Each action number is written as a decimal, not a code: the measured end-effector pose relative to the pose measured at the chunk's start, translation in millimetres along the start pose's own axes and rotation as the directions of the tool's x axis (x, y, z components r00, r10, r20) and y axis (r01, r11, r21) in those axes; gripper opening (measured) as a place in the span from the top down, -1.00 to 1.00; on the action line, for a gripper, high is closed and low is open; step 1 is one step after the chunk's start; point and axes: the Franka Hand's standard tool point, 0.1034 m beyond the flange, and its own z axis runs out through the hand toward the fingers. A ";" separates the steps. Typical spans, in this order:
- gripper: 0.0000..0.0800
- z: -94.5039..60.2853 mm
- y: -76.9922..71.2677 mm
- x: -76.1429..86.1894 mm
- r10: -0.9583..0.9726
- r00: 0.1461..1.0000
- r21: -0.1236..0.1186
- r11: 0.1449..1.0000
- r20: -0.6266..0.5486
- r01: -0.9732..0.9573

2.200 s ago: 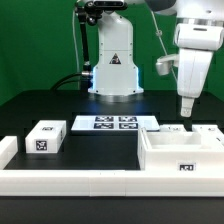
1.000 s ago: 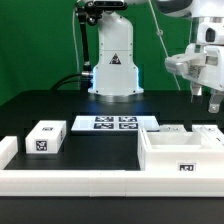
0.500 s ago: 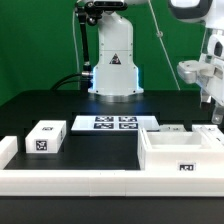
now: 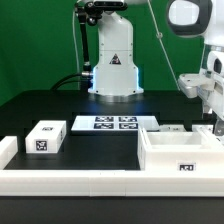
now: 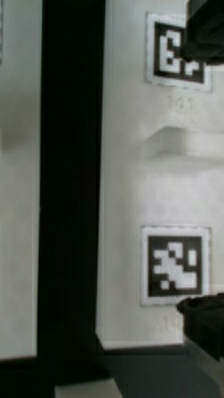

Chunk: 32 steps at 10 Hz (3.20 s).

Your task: Assemble cabinet

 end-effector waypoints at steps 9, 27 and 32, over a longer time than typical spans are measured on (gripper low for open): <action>0.85 5.0 -1.0 0.7 0.002 1.000 0.002 1.000 -0.008 -0.002; 0.84 -48.7 -8.5 -80.9 -0.009 0.994 0.028 1.000 0.111 0.006; 0.84 -45.2 3.5 -79.6 -0.004 0.994 0.027 1.000 0.105 0.001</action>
Offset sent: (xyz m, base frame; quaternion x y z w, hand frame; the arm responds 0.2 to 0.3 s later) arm 0.0000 0.0000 0.0000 0.0000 0.0000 0.0000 1.0000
